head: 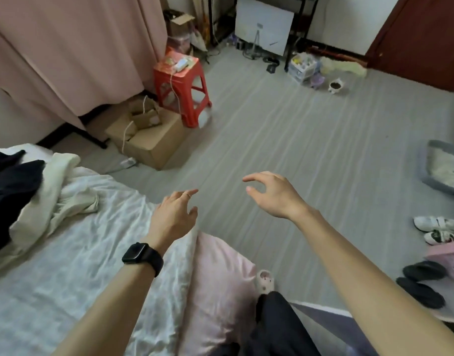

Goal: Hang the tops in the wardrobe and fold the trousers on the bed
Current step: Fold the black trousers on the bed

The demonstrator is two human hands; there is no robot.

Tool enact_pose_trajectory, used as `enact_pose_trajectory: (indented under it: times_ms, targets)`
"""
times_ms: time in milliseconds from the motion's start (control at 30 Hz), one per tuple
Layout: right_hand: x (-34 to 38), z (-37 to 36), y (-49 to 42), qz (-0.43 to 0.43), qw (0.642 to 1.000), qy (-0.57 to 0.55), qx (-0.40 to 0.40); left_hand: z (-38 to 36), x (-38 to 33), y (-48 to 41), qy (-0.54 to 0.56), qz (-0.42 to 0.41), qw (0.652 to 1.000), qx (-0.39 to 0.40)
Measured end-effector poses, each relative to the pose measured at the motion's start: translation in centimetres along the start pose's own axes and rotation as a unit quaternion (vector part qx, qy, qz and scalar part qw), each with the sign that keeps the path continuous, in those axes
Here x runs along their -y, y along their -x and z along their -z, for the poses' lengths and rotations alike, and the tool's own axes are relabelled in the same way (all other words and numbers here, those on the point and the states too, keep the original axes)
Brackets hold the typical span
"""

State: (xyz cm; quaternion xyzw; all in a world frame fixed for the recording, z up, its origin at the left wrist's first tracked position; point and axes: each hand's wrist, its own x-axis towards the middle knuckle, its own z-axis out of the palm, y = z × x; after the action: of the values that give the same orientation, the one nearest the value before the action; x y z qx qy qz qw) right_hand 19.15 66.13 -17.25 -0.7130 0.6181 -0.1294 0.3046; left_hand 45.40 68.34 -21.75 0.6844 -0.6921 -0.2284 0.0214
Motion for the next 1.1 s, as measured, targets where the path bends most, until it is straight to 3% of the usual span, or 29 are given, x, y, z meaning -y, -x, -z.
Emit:
enact_pose_trajectory:
  times_ms: [167, 367, 500, 900, 1100]
  targets:
    - [-0.1, 1.0, -9.7, 0.059, 0.997, 0.024, 0.046, 1.9, -0.5, -8.2, 0.031, 0.047, 0.997, -0.046]
    - [1.1, 1.3, -25.8, 0.167, 0.975, 0.065, 0.128, 4.2, 2.8, -17.9, 0.088, 0.208, 0.967, -0.116]
    - [4.9, 1.2, -34.7, 0.263, 0.936, 0.094, 0.213, 5.8, 5.6, -21.1, 0.110, 0.315, 0.932, -0.139]
    - [21.0, -6.9, -43.4, 0.455, 0.821, 0.124, 0.321, 10.2, 13.6, -18.0, 0.154, 0.498, 0.832, -0.189]
    - [31.3, -17.1, -46.1, 0.515, 0.764, 0.133, 0.365, 11.6, 25.0, -14.6, 0.180, 0.583, 0.767, -0.198]
